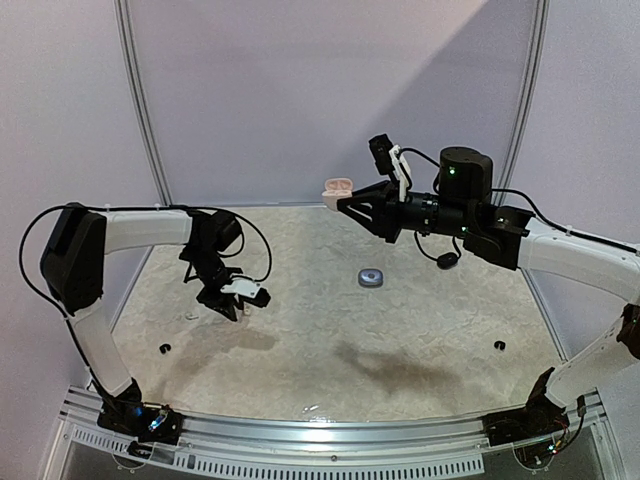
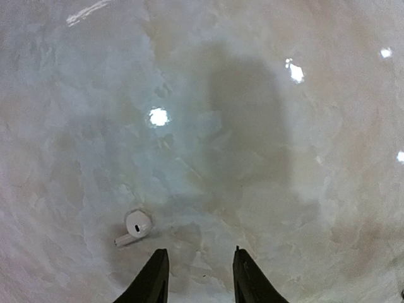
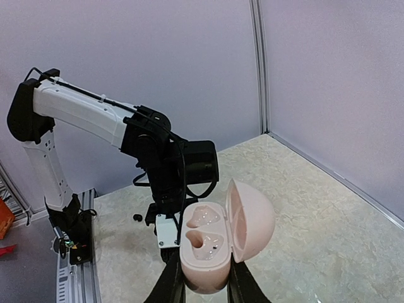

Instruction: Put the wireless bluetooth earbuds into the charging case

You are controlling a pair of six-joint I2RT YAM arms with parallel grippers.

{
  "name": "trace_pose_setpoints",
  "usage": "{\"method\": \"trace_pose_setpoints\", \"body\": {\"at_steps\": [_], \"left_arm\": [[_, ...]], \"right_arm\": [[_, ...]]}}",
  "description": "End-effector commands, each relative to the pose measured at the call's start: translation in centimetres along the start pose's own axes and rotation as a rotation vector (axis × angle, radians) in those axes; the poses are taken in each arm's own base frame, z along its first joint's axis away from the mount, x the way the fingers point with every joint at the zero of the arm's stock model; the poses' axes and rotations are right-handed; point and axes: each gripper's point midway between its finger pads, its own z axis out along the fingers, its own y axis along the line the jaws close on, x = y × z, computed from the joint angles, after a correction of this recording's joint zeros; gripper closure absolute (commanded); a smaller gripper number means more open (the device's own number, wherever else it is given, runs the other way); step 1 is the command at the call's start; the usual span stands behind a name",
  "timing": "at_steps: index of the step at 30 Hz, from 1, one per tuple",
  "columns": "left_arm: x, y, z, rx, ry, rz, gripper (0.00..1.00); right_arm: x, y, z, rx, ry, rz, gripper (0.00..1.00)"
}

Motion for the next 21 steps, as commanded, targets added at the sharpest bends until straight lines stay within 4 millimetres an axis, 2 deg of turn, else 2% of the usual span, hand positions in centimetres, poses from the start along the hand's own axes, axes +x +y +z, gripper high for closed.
{"method": "trace_pose_setpoints", "body": {"at_steps": [1,6,13,21], "left_arm": [[0.2,-1.3,0.6,0.067,-0.011,0.215,0.64],[0.0,0.6,1.2,0.030,-0.014,0.220,0.64],[0.0,1.1,2.2,0.023,-0.008,0.263,0.64],[-0.1,2.9,2.4,-0.006,-0.004,0.269,0.64]], "right_arm": [[-0.5,0.2,-0.2,-0.011,-0.005,0.017,0.96],[-0.4,0.2,-0.2,-0.014,-0.002,0.028,0.96],[-0.5,0.3,-0.2,-0.020,-0.003,0.028,0.96],[-0.4,0.3,-0.1,-0.022,0.003,0.029,0.96]]}}
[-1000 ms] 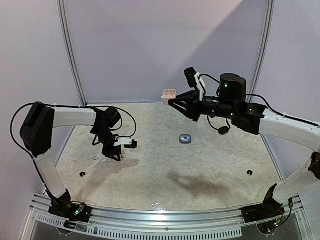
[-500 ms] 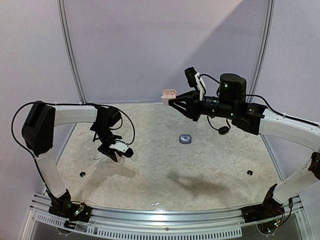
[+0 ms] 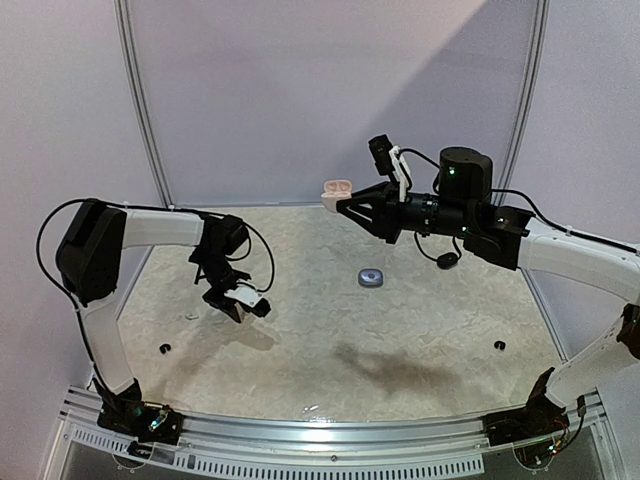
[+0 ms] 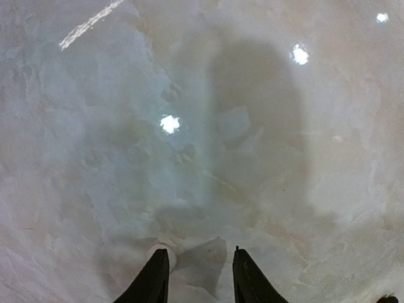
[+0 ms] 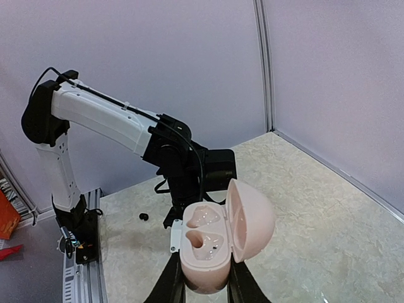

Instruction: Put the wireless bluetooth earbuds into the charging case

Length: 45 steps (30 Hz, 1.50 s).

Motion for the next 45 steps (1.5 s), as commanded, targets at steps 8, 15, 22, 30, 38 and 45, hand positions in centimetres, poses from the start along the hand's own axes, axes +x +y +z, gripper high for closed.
{"method": "trace_pose_setpoints", "body": {"at_steps": [8,15,22,30,38,45], "left_arm": [[-0.2,1.9,-0.2,-0.028,-0.010,0.034,0.65],[1.2,2.0,1.1,-0.017,0.050,-0.005,0.66],[1.4,2.0,1.8,-0.015,0.065,-0.050,0.72],[1.7,2.2,1.7,-0.033,0.081,-0.056,0.80],[0.4,3.3,0.0,-0.057,0.024,-0.135,0.89],[-4.4,4.6,-6.9,-0.077,-0.179,-0.267,0.89]], "right_arm": [[-0.3,0.1,-0.1,-0.004,0.002,0.011,0.95],[-0.5,0.1,-0.1,-0.003,0.000,0.003,0.95],[-0.3,0.0,-0.1,-0.003,0.005,0.012,0.95],[-0.6,0.1,-0.1,-0.004,-0.003,0.006,0.95],[-0.2,0.0,-0.2,0.001,0.007,0.005,0.95],[0.4,-0.1,-0.3,0.003,0.009,-0.014,0.95]]}}
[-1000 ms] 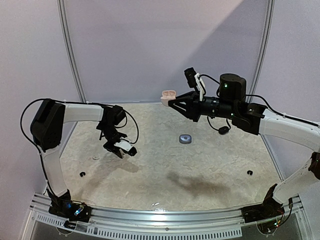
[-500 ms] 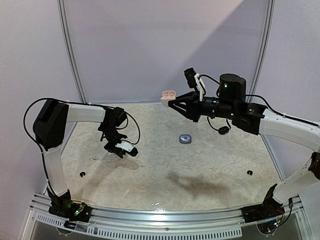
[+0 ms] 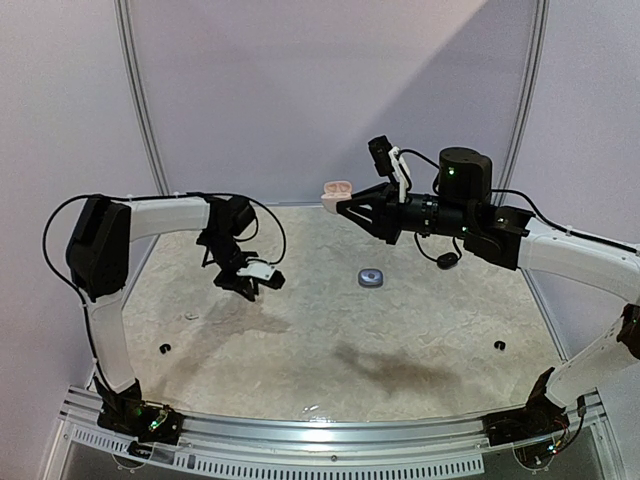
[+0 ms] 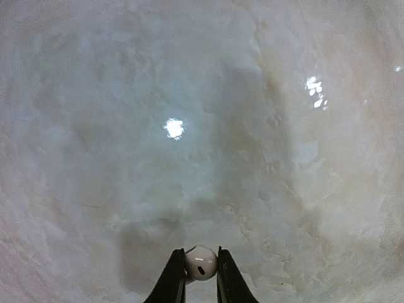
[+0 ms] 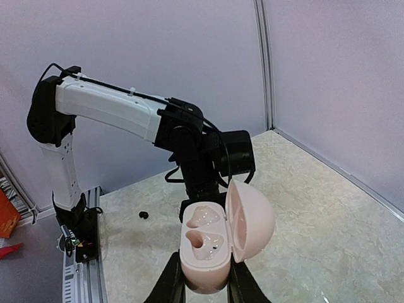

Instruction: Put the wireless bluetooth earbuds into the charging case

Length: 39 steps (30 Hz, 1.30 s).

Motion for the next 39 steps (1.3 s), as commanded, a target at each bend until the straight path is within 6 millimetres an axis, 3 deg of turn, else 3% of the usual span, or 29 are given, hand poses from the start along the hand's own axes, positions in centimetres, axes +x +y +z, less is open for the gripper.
{"method": "trace_pose_setpoints", "body": {"at_steps": [1,10,13,17,25,31,39], "left_arm": [[-5.1,0.1,-6.6,-0.005,-0.194,-0.116,0.89],[-14.8,-2.7,-23.3,-0.021,-0.610,-0.256,0.89],[-16.8,-3.8,-27.5,-0.058,-0.734,-0.282,0.89],[-18.9,-4.8,-31.6,-0.047,-0.878,-0.366,0.88],[-22.6,-6.6,-36.6,0.040,-1.059,-0.415,0.88],[-25.7,-6.4,-39.3,0.110,-1.182,-0.391,0.88],[-27.0,-6.1,-39.0,0.156,-1.250,-0.367,0.88]], "right_arm": [[0.1,-0.1,-0.4,0.002,-0.003,-0.027,0.95],[-1.5,2.5,-1.2,-0.132,-0.062,-0.176,0.94],[-2.1,3.5,-0.9,-0.194,-0.094,-0.239,0.94],[-2.7,4.5,0.3,-0.281,-0.091,-0.265,0.94],[-4.0,5.5,2.9,-0.414,-0.113,-0.278,0.93],[-4.1,6.7,3.9,-0.445,-0.131,-0.302,0.93],[-4.5,8.7,3.6,-0.471,-0.145,-0.333,0.93]]}}
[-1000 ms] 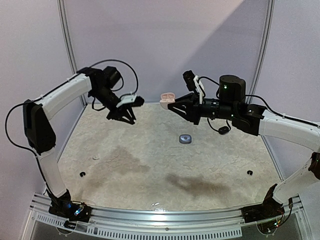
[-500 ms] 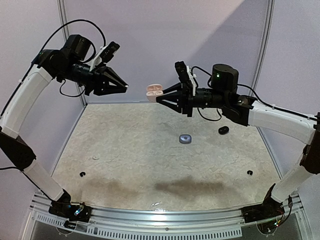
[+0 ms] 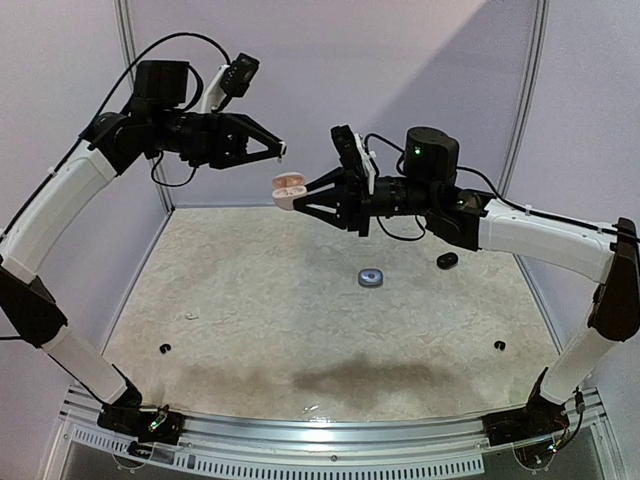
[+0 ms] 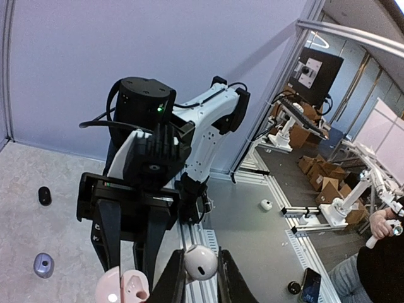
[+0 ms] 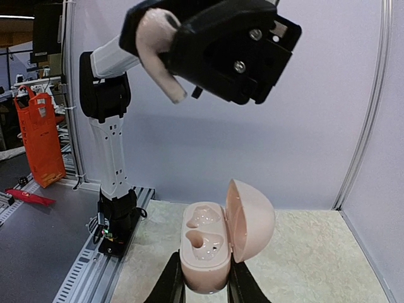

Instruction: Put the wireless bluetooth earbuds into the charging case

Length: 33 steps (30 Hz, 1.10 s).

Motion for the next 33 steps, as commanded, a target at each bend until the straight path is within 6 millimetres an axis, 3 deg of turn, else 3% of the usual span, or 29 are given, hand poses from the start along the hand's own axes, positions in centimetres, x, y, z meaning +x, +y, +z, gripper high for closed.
{"method": "trace_pose_setpoints", "body": {"at_steps": [1,8,14,33], "left_arm": [[-1.1,-1.3,0.3,0.052,-0.056,0.042,0.88],[0.2,-1.9,1.0,0.063,-0.039,0.076,0.88],[1.7,-1.7,1.5,0.058,-0.017,0.047,0.89],[2.7,-0.8,2.7,0.019,-0.003,0.047,0.88]], "right_arm": [[-2.1,1.5,0.3,-0.032,-0.033,-0.063,0.93],[-3.3,2.7,0.0,-0.027,-0.033,-0.115,0.93],[-3.9,2.5,-0.3,0.004,-0.036,-0.156,0.93],[-5.0,2.2,-0.4,0.025,-0.048,-0.172,0.93]]}}
